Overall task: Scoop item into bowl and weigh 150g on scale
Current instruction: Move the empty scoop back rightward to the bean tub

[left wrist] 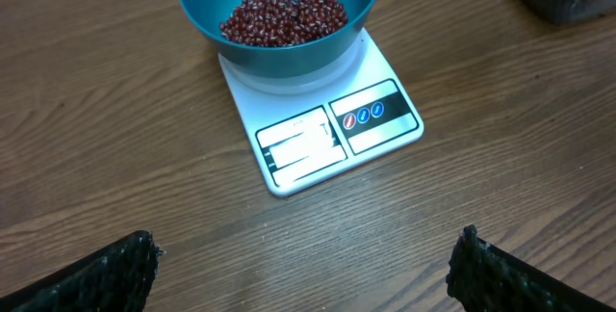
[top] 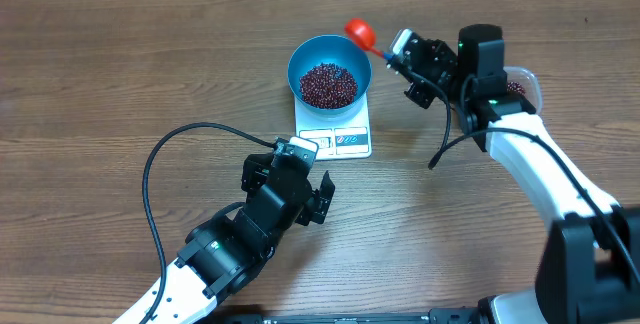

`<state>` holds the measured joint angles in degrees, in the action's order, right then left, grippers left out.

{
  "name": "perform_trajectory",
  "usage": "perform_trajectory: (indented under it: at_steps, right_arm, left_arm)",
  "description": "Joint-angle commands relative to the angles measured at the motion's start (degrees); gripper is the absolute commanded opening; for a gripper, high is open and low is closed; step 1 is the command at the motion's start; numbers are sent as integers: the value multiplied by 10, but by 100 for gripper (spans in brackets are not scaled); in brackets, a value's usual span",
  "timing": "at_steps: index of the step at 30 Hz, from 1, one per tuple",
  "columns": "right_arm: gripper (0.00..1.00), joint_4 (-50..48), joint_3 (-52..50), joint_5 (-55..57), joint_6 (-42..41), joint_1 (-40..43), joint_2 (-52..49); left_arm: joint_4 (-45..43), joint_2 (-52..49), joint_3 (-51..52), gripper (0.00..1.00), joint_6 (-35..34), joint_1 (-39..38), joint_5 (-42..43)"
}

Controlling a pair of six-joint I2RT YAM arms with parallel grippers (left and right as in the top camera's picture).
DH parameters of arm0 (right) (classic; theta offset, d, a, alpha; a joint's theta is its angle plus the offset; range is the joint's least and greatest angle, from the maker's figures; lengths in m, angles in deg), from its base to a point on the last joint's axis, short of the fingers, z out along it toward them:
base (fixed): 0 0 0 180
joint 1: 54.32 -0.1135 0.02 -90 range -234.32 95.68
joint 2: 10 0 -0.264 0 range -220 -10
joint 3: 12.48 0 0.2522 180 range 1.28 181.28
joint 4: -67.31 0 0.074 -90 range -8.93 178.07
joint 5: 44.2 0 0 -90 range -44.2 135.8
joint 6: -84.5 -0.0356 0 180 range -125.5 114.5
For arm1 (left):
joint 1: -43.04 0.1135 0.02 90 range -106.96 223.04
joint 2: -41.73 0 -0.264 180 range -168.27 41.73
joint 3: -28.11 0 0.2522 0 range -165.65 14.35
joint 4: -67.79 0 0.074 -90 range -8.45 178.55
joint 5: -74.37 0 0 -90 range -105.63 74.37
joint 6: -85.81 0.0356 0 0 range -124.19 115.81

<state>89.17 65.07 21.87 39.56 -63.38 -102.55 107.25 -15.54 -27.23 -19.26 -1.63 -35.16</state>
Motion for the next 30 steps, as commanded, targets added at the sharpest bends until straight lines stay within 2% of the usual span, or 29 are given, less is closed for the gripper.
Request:
perform_trajectory:
  at_steps: [1,8,12,17,23,30]
  right_arm:
    - [4,21,0,75,-49,5,71]
    - [4,113,0,198,-139,34,174]
    - [4,182,0,248,-140,66,202]
    - [4,253,0,254,-153,122,196]
    - [4,315,0,247,-235,193,175]
    - [4,341,0,236,-241,211,118]
  left_arm:
    - [0,3,3,100,-8,-4,1]
    - [0,3,3,100,-8,-4,1]
    - [0,3,3,100,-8,-4,1]
    - [0,3,3,100,-8,-4,1]
    - [0,3,3,99,-8,-4,1]
    - [0,3,3,100,-8,-4,1]
